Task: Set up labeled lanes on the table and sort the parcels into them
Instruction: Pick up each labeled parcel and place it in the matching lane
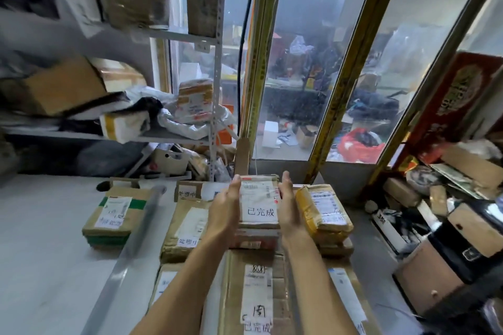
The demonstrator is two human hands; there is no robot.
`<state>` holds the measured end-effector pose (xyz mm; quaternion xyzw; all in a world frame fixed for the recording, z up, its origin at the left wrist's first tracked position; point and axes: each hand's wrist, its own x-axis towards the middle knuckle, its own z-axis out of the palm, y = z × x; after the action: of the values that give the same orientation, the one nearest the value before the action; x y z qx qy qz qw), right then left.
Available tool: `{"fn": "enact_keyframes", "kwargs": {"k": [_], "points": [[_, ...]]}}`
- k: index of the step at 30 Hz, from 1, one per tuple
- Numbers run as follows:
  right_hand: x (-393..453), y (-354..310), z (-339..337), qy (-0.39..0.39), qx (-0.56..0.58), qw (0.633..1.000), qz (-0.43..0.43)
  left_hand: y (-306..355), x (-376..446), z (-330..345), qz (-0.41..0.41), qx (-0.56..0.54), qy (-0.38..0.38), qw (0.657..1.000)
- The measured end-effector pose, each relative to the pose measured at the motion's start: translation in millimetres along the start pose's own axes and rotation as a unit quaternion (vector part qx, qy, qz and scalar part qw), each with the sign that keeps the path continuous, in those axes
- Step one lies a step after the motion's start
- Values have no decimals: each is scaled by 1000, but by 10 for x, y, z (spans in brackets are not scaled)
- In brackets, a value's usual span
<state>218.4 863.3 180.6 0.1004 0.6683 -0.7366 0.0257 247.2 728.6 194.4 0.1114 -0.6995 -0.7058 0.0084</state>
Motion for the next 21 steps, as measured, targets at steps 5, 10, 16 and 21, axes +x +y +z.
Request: {"fn": "enact_keyframes", "kwargs": {"k": [5, 10, 16, 21], "points": [[471, -294, 17, -39, 48, 998, 5, 289, 505, 149, -23, -94, -28, 995], [659, 159, -7, -69, 30, 994, 83, 26, 783, 235, -140, -127, -95, 977], [716, 278, -24, -60, 2, 993, 97, -54, 857, 229, -151, -157, -94, 971], [667, 262, -87, -47, 35, 997, 48, -52, 771, 174, -137, -152, -97, 974]]}}
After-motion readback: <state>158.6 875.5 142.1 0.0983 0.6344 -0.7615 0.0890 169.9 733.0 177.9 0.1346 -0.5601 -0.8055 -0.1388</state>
